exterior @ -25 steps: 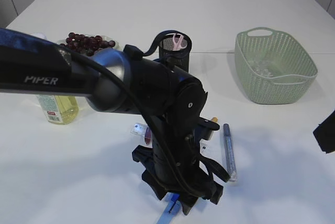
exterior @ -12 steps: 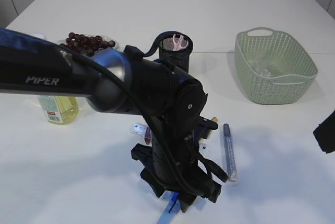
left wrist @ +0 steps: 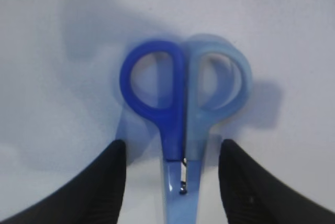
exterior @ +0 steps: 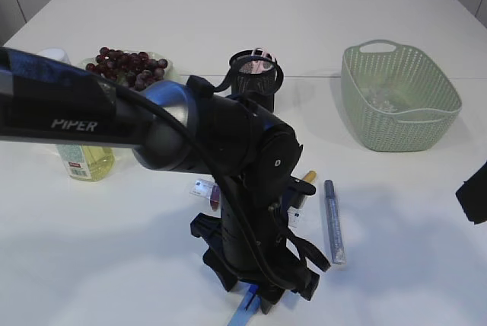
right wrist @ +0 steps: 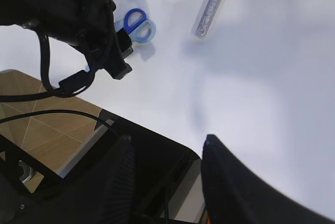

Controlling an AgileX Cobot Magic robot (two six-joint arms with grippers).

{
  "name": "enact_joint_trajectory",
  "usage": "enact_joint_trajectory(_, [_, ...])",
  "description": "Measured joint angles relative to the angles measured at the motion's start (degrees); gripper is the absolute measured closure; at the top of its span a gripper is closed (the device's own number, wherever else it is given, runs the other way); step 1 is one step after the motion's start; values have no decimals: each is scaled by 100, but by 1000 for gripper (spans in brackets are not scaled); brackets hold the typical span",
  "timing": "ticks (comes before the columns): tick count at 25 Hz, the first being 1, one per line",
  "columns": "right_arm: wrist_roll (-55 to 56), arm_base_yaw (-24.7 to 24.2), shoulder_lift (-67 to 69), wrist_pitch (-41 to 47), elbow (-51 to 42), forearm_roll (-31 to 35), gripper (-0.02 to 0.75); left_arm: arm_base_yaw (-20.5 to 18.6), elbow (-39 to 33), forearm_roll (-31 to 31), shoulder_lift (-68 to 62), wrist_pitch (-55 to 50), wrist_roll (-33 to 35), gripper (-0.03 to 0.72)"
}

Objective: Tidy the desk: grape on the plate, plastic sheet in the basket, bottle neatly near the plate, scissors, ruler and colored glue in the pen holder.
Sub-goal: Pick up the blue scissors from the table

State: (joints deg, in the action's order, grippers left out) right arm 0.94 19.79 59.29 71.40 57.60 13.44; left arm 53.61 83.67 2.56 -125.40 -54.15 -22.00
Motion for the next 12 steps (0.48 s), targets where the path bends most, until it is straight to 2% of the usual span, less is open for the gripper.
enact_joint_trajectory(12, [0, 0, 0, 9, 0, 0, 388, 23, 22, 0, -58, 55, 0, 283])
